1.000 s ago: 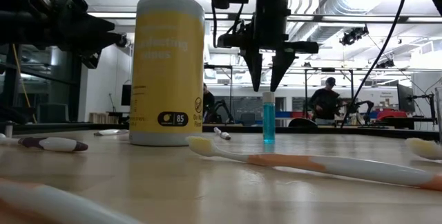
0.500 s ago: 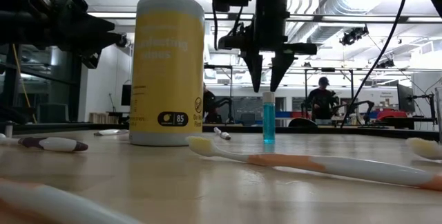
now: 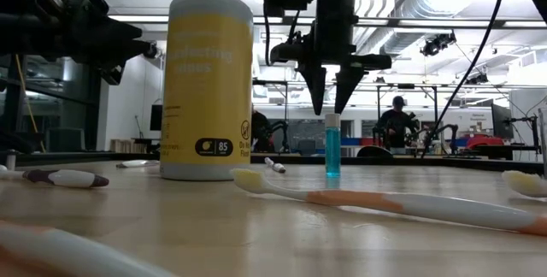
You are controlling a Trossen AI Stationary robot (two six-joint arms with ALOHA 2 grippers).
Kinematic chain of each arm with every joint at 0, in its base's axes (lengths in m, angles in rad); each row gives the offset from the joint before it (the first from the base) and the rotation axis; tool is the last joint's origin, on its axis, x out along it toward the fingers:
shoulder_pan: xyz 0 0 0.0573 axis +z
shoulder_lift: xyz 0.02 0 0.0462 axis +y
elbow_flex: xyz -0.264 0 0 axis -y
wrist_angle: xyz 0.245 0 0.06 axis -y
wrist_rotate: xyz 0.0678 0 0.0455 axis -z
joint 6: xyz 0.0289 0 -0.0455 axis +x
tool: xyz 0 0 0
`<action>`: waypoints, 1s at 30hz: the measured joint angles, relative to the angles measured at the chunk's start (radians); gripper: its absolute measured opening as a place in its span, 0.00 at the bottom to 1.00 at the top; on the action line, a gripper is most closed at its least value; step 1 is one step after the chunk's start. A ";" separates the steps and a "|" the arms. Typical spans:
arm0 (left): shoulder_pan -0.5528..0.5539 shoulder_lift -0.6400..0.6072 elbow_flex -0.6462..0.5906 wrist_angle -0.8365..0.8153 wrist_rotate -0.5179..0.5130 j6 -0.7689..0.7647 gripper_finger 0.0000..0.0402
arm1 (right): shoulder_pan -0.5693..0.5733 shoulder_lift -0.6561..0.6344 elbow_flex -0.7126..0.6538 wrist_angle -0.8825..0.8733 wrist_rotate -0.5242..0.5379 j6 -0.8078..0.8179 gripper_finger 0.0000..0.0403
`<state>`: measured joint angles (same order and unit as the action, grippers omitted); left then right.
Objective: Pick & Place toothbrushing station
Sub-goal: Put the blue mouthwash in the middle section of the transparent organizer
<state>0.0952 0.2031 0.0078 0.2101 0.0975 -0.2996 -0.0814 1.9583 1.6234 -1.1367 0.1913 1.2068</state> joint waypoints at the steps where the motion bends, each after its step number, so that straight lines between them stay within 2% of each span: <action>1: 0.000 0.000 0.000 0.000 0.000 0.000 0.32 | 0.000 0.000 0.000 0.000 0.000 0.000 0.36; 14: 0.000 0.000 0.000 0.000 0.000 0.000 0.32 | 0.000 0.000 0.000 -0.009 0.001 0.045 0.36; 20: 0.000 0.000 0.000 0.000 0.000 0.000 0.32 | 0.000 0.000 0.000 -0.011 0.034 0.022 0.36; 30: 0.000 0.000 0.000 0.000 0.000 0.000 0.32 | 0.000 0.000 0.000 0.002 0.011 0.019 0.36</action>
<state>0.0951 0.2028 0.0078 0.2104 0.0971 -0.2996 -0.0814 1.9579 1.6234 -1.1348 0.2025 1.2263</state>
